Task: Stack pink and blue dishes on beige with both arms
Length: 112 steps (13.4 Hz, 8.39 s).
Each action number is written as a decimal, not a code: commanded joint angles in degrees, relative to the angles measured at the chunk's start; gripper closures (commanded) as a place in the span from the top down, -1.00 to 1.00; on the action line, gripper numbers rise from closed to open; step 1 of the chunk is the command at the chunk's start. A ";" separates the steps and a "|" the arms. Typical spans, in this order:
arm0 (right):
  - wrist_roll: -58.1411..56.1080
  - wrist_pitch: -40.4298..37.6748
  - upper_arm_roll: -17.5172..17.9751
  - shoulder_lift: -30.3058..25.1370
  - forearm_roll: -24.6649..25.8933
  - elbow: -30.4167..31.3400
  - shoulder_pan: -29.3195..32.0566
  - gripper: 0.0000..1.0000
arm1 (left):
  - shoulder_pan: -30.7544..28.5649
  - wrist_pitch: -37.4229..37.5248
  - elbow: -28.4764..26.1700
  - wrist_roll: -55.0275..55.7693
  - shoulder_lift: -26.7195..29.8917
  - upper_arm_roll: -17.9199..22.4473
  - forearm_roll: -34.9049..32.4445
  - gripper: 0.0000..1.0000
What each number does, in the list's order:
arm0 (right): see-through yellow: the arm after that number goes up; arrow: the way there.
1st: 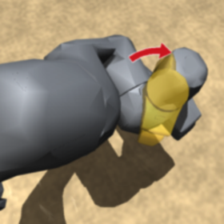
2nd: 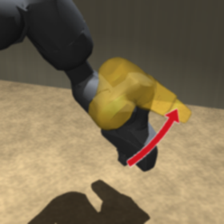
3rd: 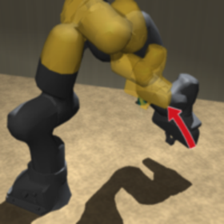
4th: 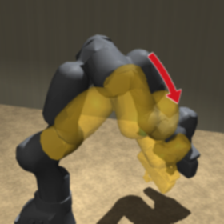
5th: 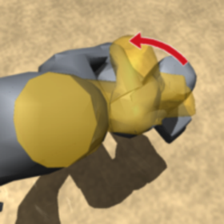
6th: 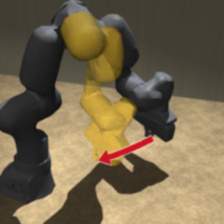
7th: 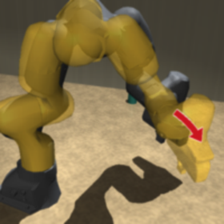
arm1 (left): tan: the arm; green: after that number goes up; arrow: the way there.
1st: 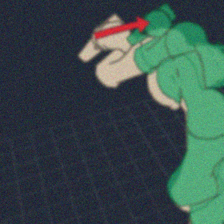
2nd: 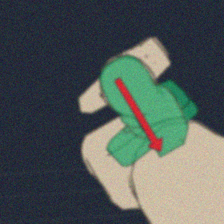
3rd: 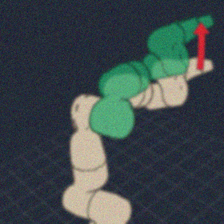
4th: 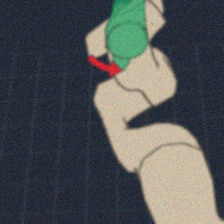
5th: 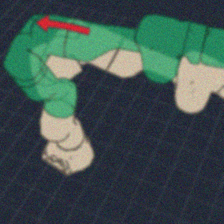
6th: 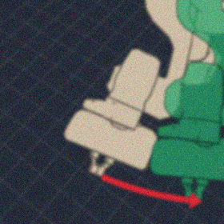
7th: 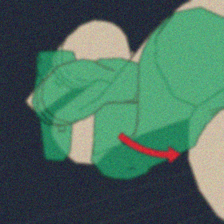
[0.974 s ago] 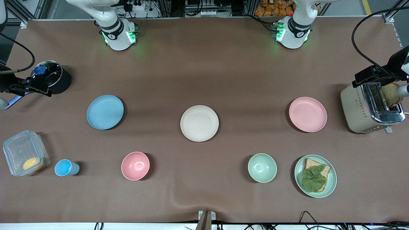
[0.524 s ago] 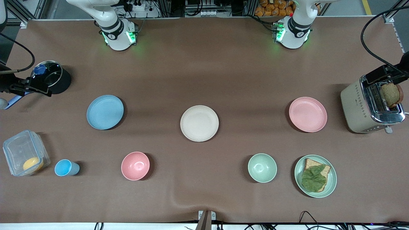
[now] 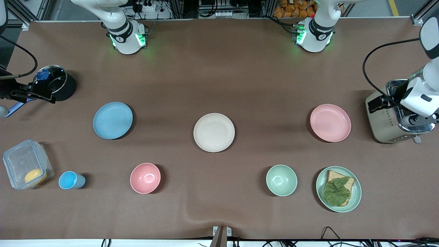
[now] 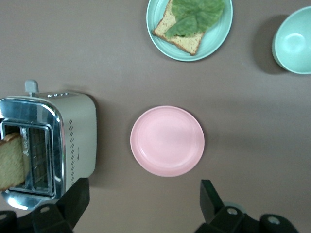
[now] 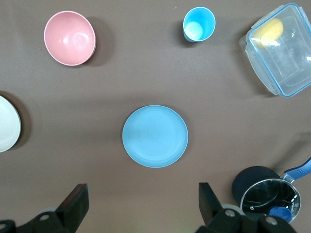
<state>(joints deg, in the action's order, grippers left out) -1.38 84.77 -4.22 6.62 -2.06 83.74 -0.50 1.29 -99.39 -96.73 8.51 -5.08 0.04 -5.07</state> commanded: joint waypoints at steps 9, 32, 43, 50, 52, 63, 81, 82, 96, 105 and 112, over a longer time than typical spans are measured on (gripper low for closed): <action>-1.61 -1.09 -0.18 1.81 0.03 0.71 5.15 1.00 | -6.64 -8.09 -3.55 -3.15 -5.89 -0.12 2.33 1.00; -27.10 37.58 1.32 16.84 -12.87 36.66 15.98 1.00 | -13.25 -19.43 -13.66 -5.52 -15.31 -3.64 5.86 1.00; -31.85 38.46 1.67 21.51 -16.31 35.88 13.69 0.33 | -14.91 -35.00 -26.58 -7.28 -16.62 -3.64 5.16 1.00; -33.87 33.72 1.67 23.18 -16.23 32.10 13.42 -1.00 | -18.69 -35.26 -25.71 -10.53 -19.70 -3.73 5.16 1.00; -33.87 32.57 1.58 23.88 -16.23 30.78 13.69 -1.00 | -18.52 -35.26 -25.79 -10.53 -19.88 -3.81 5.33 1.00; -33.08 22.74 1.58 24.14 -16.23 24.46 14.04 -1.00 | -18.17 -35.26 -25.62 -10.36 -20.49 -3.99 5.95 -0.78; -31.06 17.28 1.41 23.97 -16.14 18.82 13.95 -1.00 | -15.89 -28.76 -14.20 7.53 -17.50 -24.45 11.40 -1.00; -30.97 17.28 1.41 23.97 -16.14 18.56 13.95 -1.00 | -14.14 -28.76 -13.76 11.57 -17.59 -25.25 11.40 -1.00; -25.00 12.19 1.32 23.88 -15.08 13.82 11.32 -1.00 | 8.73 -32.44 -2.15 42.38 -28.84 -25.26 13.86 -1.00; -19.99 8.76 1.49 23.35 -15.17 12.50 8.95 -1.00 | 14.52 -40.26 -2.50 45.27 -32.53 -25.00 13.24 -1.00; -16.29 6.99 1.49 23.35 -15.26 11.62 6.57 -1.00 | 15.67 -42.82 -2.68 45.10 -34.64 -24.65 12.81 -1.00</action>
<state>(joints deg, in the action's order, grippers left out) -18.57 93.00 -2.62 30.07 -17.09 96.16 6.19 15.77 -141.22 -100.14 53.16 -39.01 -25.20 7.56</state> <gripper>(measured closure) 0.965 0.947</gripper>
